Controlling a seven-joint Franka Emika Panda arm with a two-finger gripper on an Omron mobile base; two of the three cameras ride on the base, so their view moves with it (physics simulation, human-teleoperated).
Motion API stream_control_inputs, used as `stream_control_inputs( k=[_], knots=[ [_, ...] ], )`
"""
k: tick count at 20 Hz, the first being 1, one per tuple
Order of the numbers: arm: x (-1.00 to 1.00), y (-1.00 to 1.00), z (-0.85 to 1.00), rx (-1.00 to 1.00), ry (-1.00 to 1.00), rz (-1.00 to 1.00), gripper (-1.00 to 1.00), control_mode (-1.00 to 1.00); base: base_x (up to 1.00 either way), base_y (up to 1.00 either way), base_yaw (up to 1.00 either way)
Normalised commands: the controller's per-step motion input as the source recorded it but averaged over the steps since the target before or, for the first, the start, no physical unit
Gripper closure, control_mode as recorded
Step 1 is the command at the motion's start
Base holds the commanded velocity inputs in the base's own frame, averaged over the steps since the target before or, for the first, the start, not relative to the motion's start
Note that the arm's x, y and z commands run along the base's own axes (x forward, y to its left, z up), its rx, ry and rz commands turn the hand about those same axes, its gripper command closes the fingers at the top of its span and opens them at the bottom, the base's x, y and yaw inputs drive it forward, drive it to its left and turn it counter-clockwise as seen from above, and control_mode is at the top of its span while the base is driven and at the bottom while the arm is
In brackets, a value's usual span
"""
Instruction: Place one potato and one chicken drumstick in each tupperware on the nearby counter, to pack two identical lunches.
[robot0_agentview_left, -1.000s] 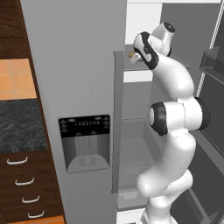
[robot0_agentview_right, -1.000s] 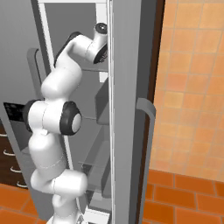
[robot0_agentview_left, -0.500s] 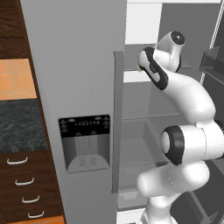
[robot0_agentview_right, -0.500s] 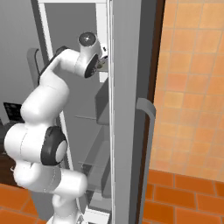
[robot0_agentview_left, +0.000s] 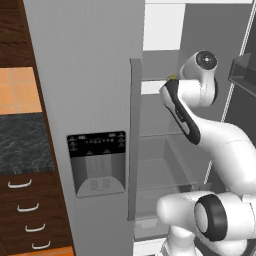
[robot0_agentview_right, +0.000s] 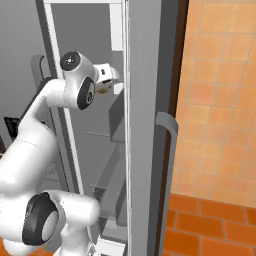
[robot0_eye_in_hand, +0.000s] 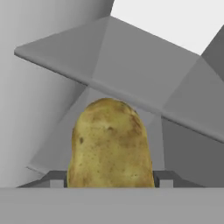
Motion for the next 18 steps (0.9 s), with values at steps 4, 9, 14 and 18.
stream_control_inputs(
  k=[4,9,14,18],
  knots=[
    [-1.0,0.0,-0.52,0.0,0.0,-0.03,1.0,-1.0,0.0,0.0,0.0],
    [-1.0,0.02,-0.93,0.0,-0.02,-0.02,1.0,-1.0,0.0,0.0,0.0],
    [-0.6,0.27,-0.6,0.0,0.0,0.01,1.0,1.0,-0.4,0.38,0.06],
    [0.0,0.0,0.0,0.0,0.0,0.0,1.0,1.0,-0.7,1.0,0.23]
  ],
)
